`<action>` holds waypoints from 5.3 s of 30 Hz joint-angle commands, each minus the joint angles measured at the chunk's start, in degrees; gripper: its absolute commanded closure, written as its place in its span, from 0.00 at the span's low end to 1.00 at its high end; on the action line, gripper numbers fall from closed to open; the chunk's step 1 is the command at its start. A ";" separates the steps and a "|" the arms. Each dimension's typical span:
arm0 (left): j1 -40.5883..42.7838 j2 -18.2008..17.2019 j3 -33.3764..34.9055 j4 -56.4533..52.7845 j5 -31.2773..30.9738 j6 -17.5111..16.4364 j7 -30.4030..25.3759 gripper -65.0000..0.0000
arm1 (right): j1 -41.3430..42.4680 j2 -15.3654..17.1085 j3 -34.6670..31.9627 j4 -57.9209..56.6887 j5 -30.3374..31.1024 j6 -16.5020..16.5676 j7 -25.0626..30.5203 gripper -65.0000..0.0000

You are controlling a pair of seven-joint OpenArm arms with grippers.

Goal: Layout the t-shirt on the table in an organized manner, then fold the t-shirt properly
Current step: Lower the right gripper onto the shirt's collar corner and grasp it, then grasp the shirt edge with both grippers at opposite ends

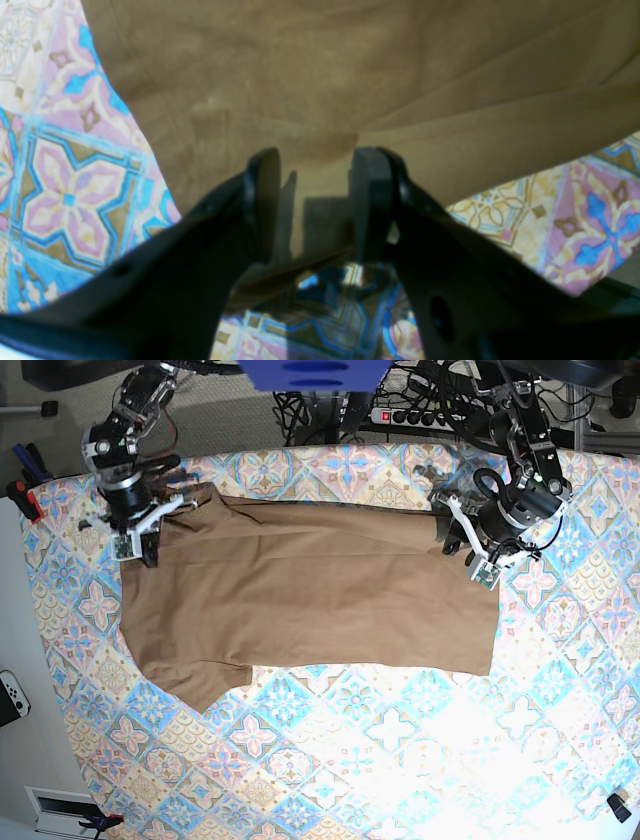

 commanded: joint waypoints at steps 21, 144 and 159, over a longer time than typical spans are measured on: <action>-0.36 0.00 -0.24 0.81 -0.70 0.10 -0.81 0.63 | -0.44 0.42 3.85 1.31 -7.14 -0.01 -4.57 0.68; 0.43 0.09 -0.16 0.81 -0.79 0.10 -0.73 0.63 | 19.34 4.20 6.05 -13.64 -6.00 -0.01 -10.37 0.64; -0.19 2.64 -0.33 2.04 -3.87 0.10 -1.69 0.53 | 19.16 4.20 6.58 -3.09 -5.56 -0.01 -10.11 0.40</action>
